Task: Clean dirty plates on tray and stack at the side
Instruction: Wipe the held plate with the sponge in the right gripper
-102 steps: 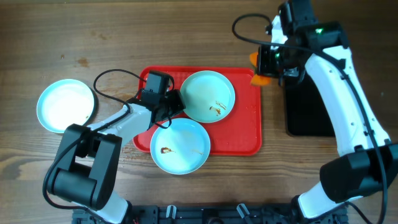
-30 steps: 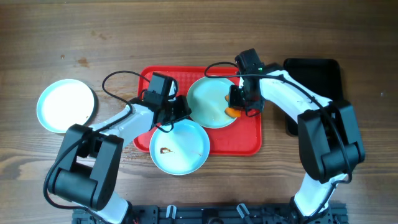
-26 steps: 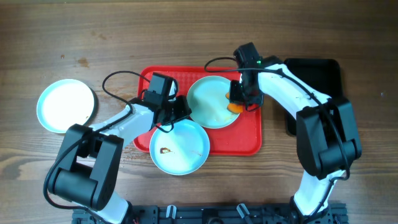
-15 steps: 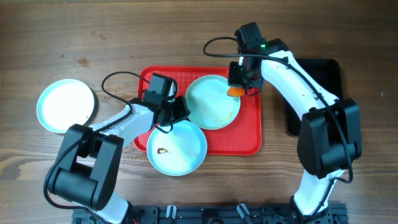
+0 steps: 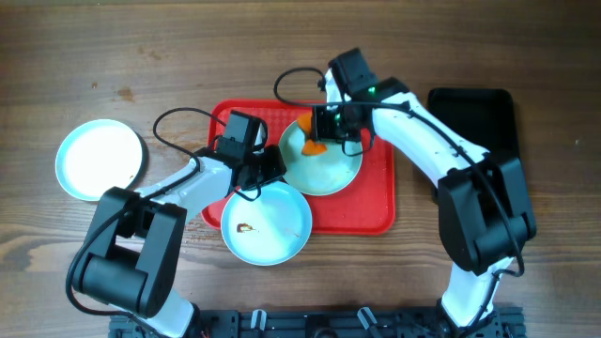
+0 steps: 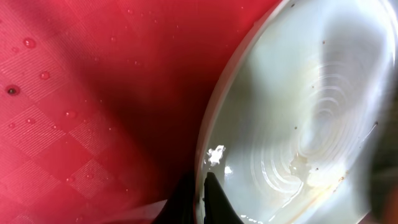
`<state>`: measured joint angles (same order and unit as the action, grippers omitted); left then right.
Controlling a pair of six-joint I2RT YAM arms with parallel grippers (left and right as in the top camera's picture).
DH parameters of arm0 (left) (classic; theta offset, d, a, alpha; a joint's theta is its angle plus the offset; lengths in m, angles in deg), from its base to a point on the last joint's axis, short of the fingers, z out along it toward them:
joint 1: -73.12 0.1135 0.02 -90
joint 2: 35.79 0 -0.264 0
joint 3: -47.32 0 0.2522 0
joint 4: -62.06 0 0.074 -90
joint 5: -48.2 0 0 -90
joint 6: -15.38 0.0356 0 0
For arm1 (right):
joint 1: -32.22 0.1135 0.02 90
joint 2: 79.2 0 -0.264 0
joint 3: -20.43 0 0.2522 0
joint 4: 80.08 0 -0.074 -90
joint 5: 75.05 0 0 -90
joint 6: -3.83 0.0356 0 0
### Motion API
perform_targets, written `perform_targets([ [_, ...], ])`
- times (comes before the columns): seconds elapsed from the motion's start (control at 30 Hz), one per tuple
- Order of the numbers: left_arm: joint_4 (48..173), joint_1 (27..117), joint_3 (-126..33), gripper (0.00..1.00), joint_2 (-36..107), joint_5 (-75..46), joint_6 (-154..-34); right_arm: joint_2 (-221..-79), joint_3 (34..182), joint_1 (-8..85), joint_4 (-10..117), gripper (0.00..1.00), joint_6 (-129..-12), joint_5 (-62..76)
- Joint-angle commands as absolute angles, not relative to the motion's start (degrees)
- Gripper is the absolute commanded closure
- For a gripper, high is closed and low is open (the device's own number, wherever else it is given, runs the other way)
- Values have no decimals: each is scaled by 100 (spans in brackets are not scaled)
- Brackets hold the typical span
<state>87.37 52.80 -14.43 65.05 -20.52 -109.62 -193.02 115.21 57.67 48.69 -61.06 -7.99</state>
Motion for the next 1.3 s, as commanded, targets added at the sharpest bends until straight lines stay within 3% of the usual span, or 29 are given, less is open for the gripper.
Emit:
perform_targets([
  [0.0, 8739, 5293, -1369, 96, 6579, -2188, -10960, -19418, 11018, 5761, 5197, 96, -5636, -963],
  [0.23, 8700, 5293, -1369, 96, 6579, -2186, -10980, -19418, 10367, 5761, 5608, 96, -5453, -1051],
  [0.4, 8702, 5295, -1369, 96, 6579, -2192, -10980, -19418, 10152, 5629, 5164, 96, -5453, -225],
  [0.73, 8744, 5298, -1369, 96, 6579, -2192, -10980, -19415, 10185, 4478, 4659, 96, -5820, 641],
  [1.27, 8582, 5298, -1369, 96, 6579, -2162, -10999, -18163, 11875, 4425, 3726, 96, -6546, 40],
])
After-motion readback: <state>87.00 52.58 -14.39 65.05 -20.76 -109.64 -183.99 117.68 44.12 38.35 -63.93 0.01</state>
